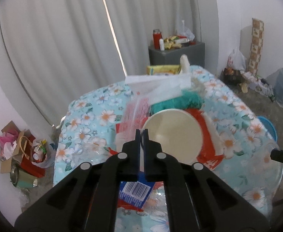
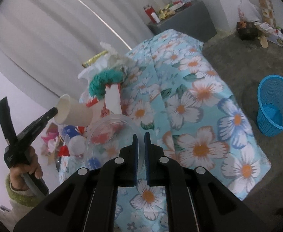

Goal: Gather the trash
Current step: 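Grasp the white paper cup with the left tool while the right tool holds the clear cup, then carry both cups over the blue wastebasket and open both tools to drop them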

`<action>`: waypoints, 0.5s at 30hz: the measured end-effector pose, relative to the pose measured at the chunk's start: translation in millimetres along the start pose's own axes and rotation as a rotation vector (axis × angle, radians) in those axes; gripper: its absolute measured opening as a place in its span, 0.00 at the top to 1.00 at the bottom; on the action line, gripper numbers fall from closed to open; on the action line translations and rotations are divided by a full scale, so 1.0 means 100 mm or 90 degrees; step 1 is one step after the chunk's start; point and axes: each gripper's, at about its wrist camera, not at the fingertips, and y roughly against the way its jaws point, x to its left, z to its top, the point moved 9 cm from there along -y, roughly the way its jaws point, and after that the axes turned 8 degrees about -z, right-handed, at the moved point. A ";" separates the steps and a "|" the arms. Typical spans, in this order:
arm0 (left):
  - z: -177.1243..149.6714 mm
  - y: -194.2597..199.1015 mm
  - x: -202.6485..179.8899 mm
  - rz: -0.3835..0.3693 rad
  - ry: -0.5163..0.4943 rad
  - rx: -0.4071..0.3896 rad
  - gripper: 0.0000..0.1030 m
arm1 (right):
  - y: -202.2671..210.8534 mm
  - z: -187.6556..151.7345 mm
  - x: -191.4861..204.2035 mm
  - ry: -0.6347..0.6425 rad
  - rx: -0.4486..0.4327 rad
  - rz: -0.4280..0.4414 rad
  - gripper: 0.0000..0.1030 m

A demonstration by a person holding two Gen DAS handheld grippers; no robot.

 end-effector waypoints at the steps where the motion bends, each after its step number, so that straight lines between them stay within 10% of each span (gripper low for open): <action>1: 0.03 0.06 -0.02 -0.001 -0.001 -0.007 0.99 | 0.04 0.00 -0.02 -0.004 -0.005 0.001 0.94; 15: 0.63 0.51 -1.23 -0.198 -0.035 -0.072 1.00 | 0.71 0.22 -0.71 -0.091 -0.110 -0.036 0.94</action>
